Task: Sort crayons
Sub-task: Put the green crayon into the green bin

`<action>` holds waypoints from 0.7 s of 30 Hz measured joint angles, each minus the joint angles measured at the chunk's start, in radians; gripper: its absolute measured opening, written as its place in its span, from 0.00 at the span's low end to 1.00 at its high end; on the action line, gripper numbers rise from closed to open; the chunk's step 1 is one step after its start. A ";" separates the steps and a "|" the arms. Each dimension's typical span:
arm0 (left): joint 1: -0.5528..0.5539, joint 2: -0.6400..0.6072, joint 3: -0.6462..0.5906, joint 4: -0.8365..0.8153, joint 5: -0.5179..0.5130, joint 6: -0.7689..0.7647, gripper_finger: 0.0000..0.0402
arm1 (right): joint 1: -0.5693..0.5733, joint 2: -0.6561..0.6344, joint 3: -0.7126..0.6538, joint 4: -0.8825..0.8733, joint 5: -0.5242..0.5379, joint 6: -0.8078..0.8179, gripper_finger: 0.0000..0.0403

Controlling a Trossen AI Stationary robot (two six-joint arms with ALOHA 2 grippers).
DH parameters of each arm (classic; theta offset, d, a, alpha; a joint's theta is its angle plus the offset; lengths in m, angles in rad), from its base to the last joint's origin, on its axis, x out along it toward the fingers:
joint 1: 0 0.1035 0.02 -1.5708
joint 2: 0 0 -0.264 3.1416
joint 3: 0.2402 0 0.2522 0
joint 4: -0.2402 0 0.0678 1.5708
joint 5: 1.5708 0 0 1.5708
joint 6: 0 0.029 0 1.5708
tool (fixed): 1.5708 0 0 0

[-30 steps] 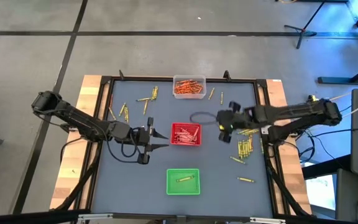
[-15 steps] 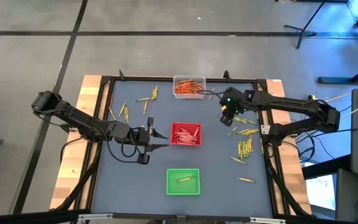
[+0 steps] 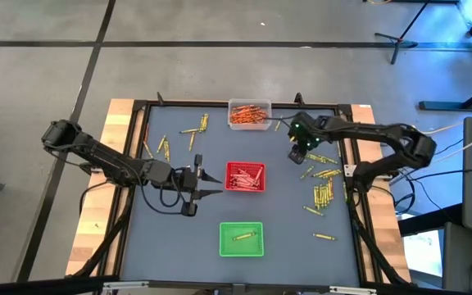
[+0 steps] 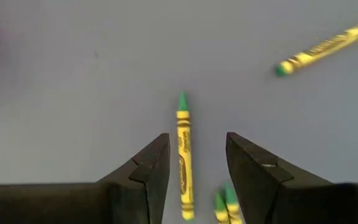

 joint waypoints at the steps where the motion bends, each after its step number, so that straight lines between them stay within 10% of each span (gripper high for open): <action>1: 0.000 0.000 0.000 0.000 0.000 0.000 0.27 | 0.001 0.021 0.000 0.009 0.000 -0.003 0.39; 12: 0.000 0.000 0.000 0.000 0.000 0.000 0.27 | 0.000 0.175 0.006 0.033 -0.005 -0.013 0.36; 21: 0.000 0.000 0.000 0.002 0.000 0.000 0.27 | 0.001 0.178 0.004 0.044 -0.007 -0.059 0.05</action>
